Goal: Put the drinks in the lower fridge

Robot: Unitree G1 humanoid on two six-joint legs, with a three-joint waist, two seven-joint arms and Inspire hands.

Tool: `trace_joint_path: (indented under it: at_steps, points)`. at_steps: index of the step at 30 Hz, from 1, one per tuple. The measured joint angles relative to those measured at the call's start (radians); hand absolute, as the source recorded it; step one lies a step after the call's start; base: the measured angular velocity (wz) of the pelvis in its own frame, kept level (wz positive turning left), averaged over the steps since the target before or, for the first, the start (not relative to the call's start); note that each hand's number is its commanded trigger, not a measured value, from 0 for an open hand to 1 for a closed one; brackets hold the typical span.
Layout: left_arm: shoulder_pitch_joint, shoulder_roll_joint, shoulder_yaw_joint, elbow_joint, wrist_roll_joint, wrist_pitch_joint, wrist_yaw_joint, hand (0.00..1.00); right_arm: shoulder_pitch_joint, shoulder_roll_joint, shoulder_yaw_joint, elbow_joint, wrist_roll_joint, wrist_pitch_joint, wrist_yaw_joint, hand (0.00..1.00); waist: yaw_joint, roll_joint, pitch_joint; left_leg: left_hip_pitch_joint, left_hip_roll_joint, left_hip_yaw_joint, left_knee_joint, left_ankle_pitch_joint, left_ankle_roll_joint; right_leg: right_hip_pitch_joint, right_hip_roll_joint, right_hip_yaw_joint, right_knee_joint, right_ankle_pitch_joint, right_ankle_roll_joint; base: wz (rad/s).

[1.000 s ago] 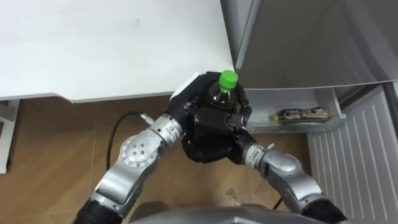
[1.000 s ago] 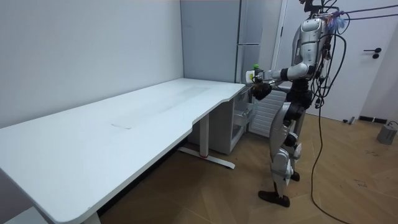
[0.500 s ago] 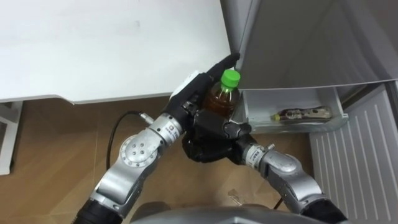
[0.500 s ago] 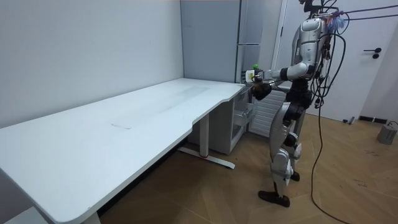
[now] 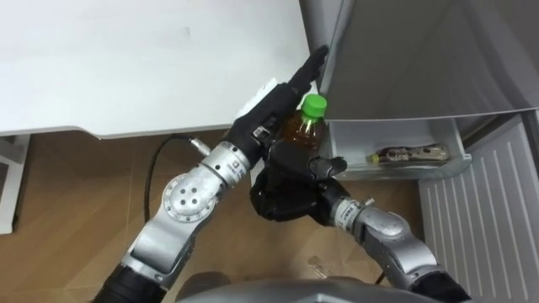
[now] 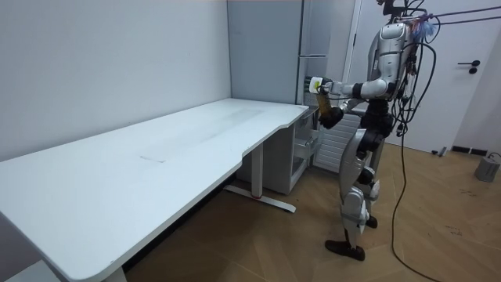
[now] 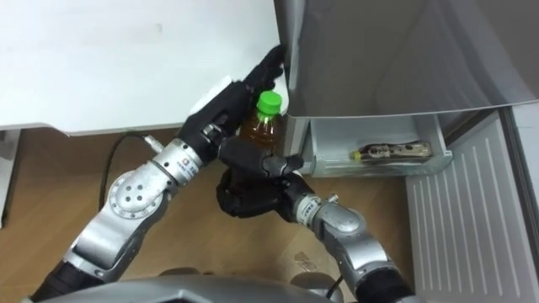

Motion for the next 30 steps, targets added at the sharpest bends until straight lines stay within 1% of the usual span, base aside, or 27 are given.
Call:
trace_joint_path:
  at_steps: [2,4,6,9,10,11,12,13,15,18,20,21,23,25,26,30]
  points:
    - [-0.001,0.0,0.005,-0.031,0.035,-0.029,0.012,0.0,0.001,-0.006,0.006,0.013,-0.004,0.001,0.0,1.0,0.006,0.001,-0.0001,0.002,0.0,0.0,-0.001,0.0,0.0,0.003,0.0,-0.001,0.0,0.0,0.0,0.0]
    - [-0.001,-0.001,0.01,-0.045,0.069,-0.04,0.029,0.0,0.001,-0.011,0.007,0.013,-0.005,0.001,0.0,1.0,0.007,0.002,0.0,0.005,0.0,0.0,-0.002,0.0,0.0,0.005,0.0,-0.001,0.0,0.0,0.0,0.0]
    - [-0.001,-0.001,0.023,-0.059,0.109,-0.043,0.038,0.0,0.001,-0.018,0.005,0.011,-0.007,0.001,0.0,1.0,0.01,0.004,0.0001,0.01,0.0,0.0,-0.002,0.0,0.0,0.008,0.0,-0.001,-0.001,0.0,0.0,0.0]
    - [-0.006,-0.001,0.063,-0.085,0.135,-0.047,0.073,0.0,0.002,-0.026,-0.006,0.012,-0.007,0.001,0.0,1.0,0.01,0.011,0.0009,0.016,0.0,-0.001,-0.002,0.0,0.0,0.015,0.001,-0.001,-0.004,0.0,0.0,0.0]
    - [-0.01,-0.002,0.084,-0.095,0.141,-0.059,0.084,0.0,0.002,-0.031,-0.012,0.013,-0.007,0.001,0.0,1.0,0.012,0.015,0.0014,0.016,0.0,-0.001,-0.002,0.0,0.0,0.016,0.001,-0.001,-0.004,0.0,0.0,0.0]
    - [-0.015,-0.001,0.101,-0.102,0.149,-0.072,0.099,0.0,0.006,-0.037,-0.017,0.013,-0.006,0.001,0.0,1.0,0.018,0.019,0.0,0.018,0.0,-0.001,-0.002,0.0,0.0,0.017,0.001,0.0,-0.004,0.001,-0.001,0.0]
    - [-0.016,-0.001,0.108,-0.106,0.151,-0.079,0.106,0.0,0.009,-0.039,-0.019,0.013,-0.006,0.001,0.0,1.0,0.02,0.02,-0.0002,0.02,0.0,-0.001,-0.002,0.0,0.0,0.017,0.001,0.0,-0.004,0.001,-0.001,0.0]
    - [-0.018,-0.001,0.123,-0.112,0.154,-0.096,0.119,0.0,0.016,-0.039,-0.027,0.012,-0.008,0.001,0.001,1.0,0.025,0.024,0.0005,0.024,0.0,-0.001,-0.003,0.0,0.0,0.017,0.001,0.0,-0.004,0.0,-0.001,0.0]
    - [-0.018,0.0,0.146,-0.137,0.174,-0.107,0.133,0.0,0.029,-0.037,-0.045,0.012,-0.018,0.0,0.006,1.0,0.028,0.032,0.0002,0.025,0.0,-0.002,-0.006,0.0,0.0,0.017,0.001,-0.002,-0.004,0.0,0.0,0.0]
    - [-0.017,0.004,0.167,-0.172,0.195,-0.123,0.163,0.0,0.052,-0.041,-0.056,0.012,-0.03,0.0,0.008,1.0,0.041,0.04,-0.0047,0.037,-0.001,-0.001,-0.021,0.002,-0.002,0.021,0.0,-0.001,-0.004,0.0,0.0,-0.02]
    - [-0.017,0.009,0.176,-0.186,0.194,-0.149,0.196,0.0,0.06,-0.054,-0.056,0.012,-0.031,0.0,0.008,1.0,0.051,0.041,-0.0054,0.047,-0.001,0.002,-0.029,0.005,-0.003,0.024,0.0,0.0,-0.004,0.0,0.0,-0.06]
    - [-0.017,0.011,0.175,-0.186,0.195,-0.155,0.205,0.0,0.063,-0.056,-0.056,0.012,-0.031,0.0,0.008,1.0,0.053,0.041,-0.0054,0.05,-0.001,0.001,-0.029,0.005,-0.003,0.028,0.0,0.0,-0.005,0.0,0.0,0.0]
    - [-0.009,0.02,0.177,-0.187,0.195,-0.179,0.241,0.0,0.067,-0.063,-0.062,0.012,-0.039,0.0,0.008,1.0,0.057,0.04,-0.0053,0.057,-0.001,-0.001,-0.031,0.005,-0.003,0.035,0.0,-0.002,-0.006,-0.002,0.002,0.0]
    - [0.0,0.029,0.177,-0.187,0.197,-0.186,0.267,0.0,0.068,-0.062,-0.067,0.012,-0.039,-0.001,0.008,1.0,0.058,0.038,-0.005,0.057,-0.001,-0.001,-0.031,0.006,-0.003,0.035,0.0,-0.002,-0.007,-0.003,0.001,0.0]
    - [0.003,0.034,0.18,-0.187,0.215,-0.189,0.278,0.0,0.071,-0.059,-0.072,0.012,-0.039,-0.004,0.009,1.0,0.058,0.035,-0.0053,0.057,-0.001,-0.001,-0.031,0.006,-0.004,0.035,0.0,-0.002,-0.007,-0.005,0.001,0.0]
    - [0.004,0.043,0.205,-0.187,0.256,-0.195,0.318,0.0,0.072,-0.06,-0.082,0.008,-0.046,-0.009,0.016,1.0,0.059,0.028,-0.0081,0.057,-0.002,-0.001,-0.031,0.006,-0.004,0.034,0.0,-0.002,-0.007,-0.005,0.001,0.0]
